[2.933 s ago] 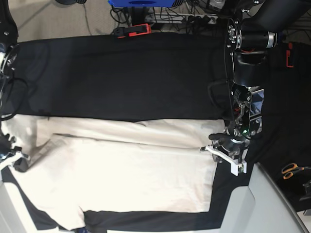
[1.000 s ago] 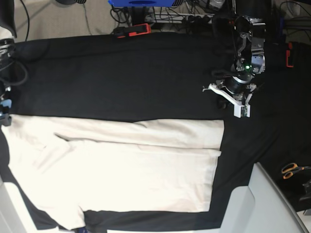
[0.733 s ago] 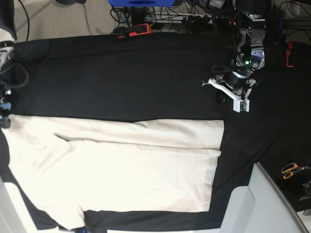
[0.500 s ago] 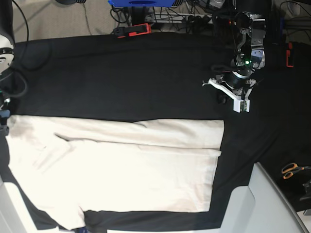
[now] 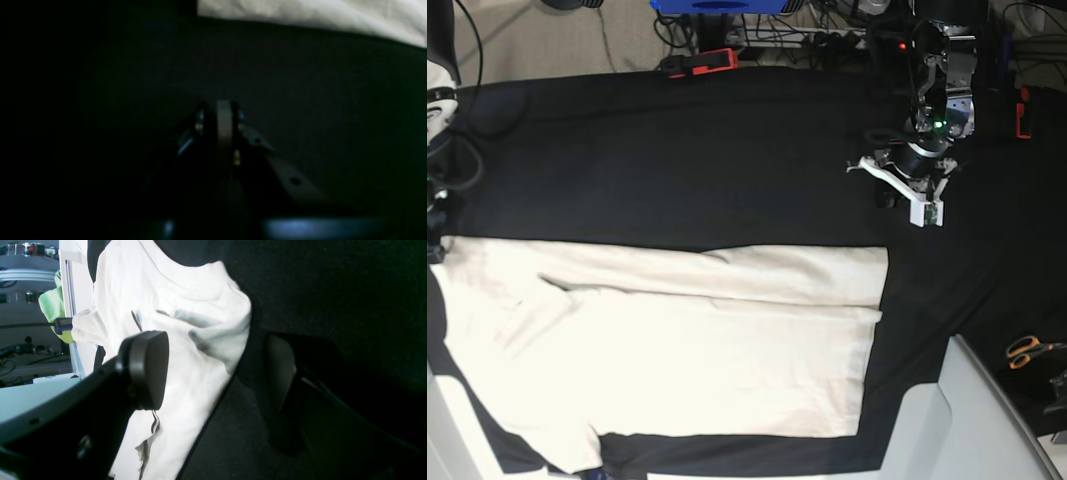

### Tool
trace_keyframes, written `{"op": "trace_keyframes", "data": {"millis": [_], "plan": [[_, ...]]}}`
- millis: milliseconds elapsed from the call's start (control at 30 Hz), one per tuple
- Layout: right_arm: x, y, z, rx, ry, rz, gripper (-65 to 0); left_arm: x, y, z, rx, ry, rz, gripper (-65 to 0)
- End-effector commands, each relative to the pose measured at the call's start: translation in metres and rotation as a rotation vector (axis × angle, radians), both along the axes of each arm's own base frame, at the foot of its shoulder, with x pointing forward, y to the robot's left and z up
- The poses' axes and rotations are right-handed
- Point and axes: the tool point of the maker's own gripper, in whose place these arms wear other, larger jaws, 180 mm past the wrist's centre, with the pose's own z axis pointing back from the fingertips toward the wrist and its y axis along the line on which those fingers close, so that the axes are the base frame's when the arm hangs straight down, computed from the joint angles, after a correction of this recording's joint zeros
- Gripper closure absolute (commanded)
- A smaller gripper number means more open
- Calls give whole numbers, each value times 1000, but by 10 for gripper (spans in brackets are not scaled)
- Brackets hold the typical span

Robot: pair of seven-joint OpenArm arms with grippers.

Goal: Fold the T-shirt properly
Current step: 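Lower the held corners onto the shirt and release both grippers, then grasp the folded edge and drag it back toward the collar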

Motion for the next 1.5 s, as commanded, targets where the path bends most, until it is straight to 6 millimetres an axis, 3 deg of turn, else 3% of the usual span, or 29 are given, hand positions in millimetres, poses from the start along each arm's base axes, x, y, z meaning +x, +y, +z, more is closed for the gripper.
{"op": "trace_keyframes", "data": {"millis": [0, 133, 300, 500, 567, 667, 733, 933, 1000, 1233, 1467], "plan": [[1, -10, 5, -20, 11, -6, -419, 12, 2, 13, 1, -51, -2, -44], [12, -5, 10, -12, -7, 3, -419, 13, 2, 13, 1, -52, -2, -44], [31, 21, 4, 73, -23, 19, -419, 16, 0, 22, 3, -77, -11, -44], [33, 23, 1, 70, -32, -11, -401, 19, -3, 31, 5, -102, -18, -44], [33, 23, 1, 68, -32, -13, -308, 19, -2, 30, 5, -99, -17, -44], [32, 19, 3, 62, -33, -16, -105, 20, -3, 30, 2, -100, -16, -53], [32, 16, 4, 56, -34, -18, -2, 21, -4, 30, -1, -100, -15, -133], [33, 19, 4, 61, -34, -12, -6, 31, -13, 30, -205, -58, 66, -481], [32, 21, 2, 65, -31, -10, -6, 33, -5, 29, -298, -58, 121, -558], [29, 19, 1, 62, -28, -9, -6, 49, 0, 7, -420, -14, 231, -579], [28, 17, 2, 56, -27, -7, -5, 66, -20, -4, -487, 7, 263, -578]]}}
